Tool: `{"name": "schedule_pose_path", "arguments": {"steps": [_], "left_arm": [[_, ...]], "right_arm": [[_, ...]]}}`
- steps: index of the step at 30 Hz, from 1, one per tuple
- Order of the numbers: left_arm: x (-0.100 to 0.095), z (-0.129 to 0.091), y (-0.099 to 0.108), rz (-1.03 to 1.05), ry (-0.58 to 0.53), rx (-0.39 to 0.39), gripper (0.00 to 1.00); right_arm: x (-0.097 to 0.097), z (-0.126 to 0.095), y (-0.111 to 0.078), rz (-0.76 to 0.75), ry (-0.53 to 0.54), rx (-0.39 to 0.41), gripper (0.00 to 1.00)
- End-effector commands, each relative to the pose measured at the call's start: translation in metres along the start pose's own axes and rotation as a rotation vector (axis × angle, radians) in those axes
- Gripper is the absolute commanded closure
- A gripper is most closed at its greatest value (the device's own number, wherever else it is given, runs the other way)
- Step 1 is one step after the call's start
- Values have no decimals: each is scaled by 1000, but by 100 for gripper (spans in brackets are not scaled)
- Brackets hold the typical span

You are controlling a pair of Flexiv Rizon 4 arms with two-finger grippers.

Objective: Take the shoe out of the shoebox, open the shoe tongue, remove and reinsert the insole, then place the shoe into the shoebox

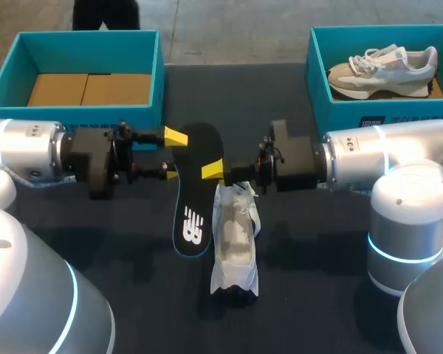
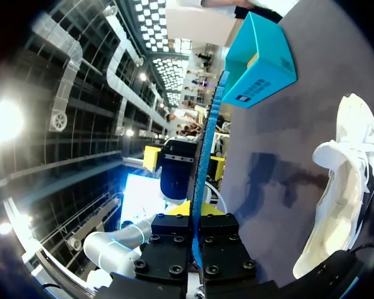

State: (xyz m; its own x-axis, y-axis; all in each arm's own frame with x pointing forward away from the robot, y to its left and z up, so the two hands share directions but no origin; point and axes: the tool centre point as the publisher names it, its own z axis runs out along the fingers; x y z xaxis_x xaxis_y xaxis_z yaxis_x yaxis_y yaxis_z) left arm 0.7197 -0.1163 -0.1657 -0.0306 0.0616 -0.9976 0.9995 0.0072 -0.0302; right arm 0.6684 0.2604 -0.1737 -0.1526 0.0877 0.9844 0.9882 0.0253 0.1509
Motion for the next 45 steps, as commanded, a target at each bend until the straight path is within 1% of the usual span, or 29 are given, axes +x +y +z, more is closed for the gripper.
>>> {"name": "schedule_pose_path", "arguments": {"steps": [1,3,6,15,16,18,27,33,36,38,45], "left_arm": [[1,5,1,3,-2,-8,42],[1,5,1,4,-1,-10,49],[0,6,1,6,1,-15,56],[2,8,2,2,3,-27,62],[2,9,3,2,3,-29,64],[2,10,4,3,6,-31,65],[3,14,6,6,6,-43,84],[4,16,7,8,11,-47,86],[5,16,7,8,13,-49,89],[6,17,7,9,15,-52,100],[7,18,7,13,23,-55,100]], "right_arm": [[0,5,0,-1,2,-1,100],[-1,5,-1,0,3,1,100],[-1,5,-1,1,5,1,100],[-3,2,-1,7,-1,0,100],[-3,2,-1,8,-1,0,100],[-4,2,-1,8,0,0,100],[-4,1,-2,8,5,-2,100],[-5,-1,-2,9,7,-6,100],[-5,-1,-3,9,7,-5,100],[-5,-1,-3,10,8,-5,100],[-6,0,-3,18,9,-3,100]]}}
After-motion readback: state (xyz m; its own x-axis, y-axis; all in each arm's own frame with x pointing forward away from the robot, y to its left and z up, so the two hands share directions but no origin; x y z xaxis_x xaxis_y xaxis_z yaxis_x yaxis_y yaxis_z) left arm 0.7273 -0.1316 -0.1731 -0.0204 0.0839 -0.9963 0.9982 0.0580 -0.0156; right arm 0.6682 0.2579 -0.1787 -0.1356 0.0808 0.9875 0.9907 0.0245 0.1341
